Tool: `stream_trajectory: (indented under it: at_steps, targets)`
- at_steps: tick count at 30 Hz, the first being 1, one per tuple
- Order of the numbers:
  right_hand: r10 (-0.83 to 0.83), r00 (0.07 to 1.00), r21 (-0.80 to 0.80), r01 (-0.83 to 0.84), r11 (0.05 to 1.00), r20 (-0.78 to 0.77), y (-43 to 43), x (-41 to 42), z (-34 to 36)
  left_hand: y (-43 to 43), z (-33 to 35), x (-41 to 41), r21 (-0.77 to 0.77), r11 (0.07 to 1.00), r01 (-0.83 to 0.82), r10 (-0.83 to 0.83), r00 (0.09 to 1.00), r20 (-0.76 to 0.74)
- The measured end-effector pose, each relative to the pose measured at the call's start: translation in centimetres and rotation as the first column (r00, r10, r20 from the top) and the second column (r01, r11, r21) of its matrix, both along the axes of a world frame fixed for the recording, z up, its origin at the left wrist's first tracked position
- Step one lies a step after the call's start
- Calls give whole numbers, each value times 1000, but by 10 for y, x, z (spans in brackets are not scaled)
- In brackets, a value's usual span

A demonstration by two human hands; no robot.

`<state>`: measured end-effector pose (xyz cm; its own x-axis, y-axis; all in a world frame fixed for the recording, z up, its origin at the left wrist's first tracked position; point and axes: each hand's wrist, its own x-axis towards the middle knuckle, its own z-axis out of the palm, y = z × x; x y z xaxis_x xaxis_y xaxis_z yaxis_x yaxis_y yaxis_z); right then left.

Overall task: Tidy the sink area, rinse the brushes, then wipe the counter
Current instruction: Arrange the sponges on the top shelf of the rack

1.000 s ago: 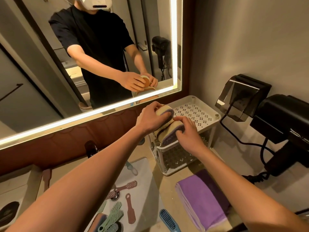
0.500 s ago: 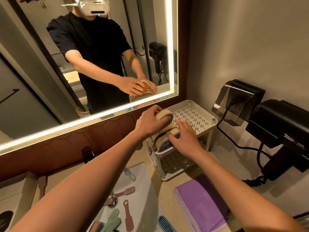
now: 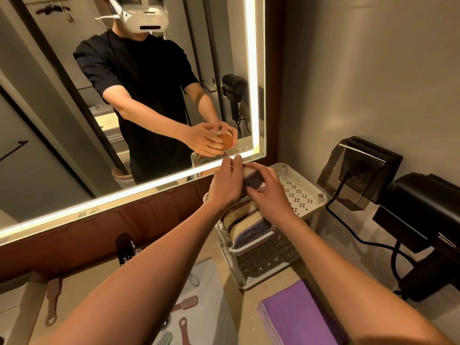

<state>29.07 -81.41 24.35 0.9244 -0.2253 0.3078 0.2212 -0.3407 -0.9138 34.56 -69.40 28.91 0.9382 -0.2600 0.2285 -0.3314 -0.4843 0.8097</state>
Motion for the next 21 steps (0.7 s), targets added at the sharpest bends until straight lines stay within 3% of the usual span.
stream_trajectory:
  at_steps: [2, 5, 10, 16, 21]
  targets:
    - [-38, 999, 13, 38, 999, -4, -8, 8, -1, -5, -4, 3, 15, 1000, -26, 26, 999, -22]
    - [-101, 995, 8, 101, 995, -15, -24, 20, -6, -10, -17, 8, 153, 985, -74, 80, 996, -27]
    - [-230, 969, -24, 229, 973, -94, -51, 42, -17, -10, -36, 8, 410, 909, -66, 15, 992, 127]
    - [-231, 966, -99, 220, 970, -115, -55, 57, -38, -13, -47, 6, 556, 830, -29, -19, 997, 81]
    - [-225, 963, -103, 211, 972, -151, -54, 65, -48, -14, -53, -2, 588, 809, -18, -55, 993, 107]
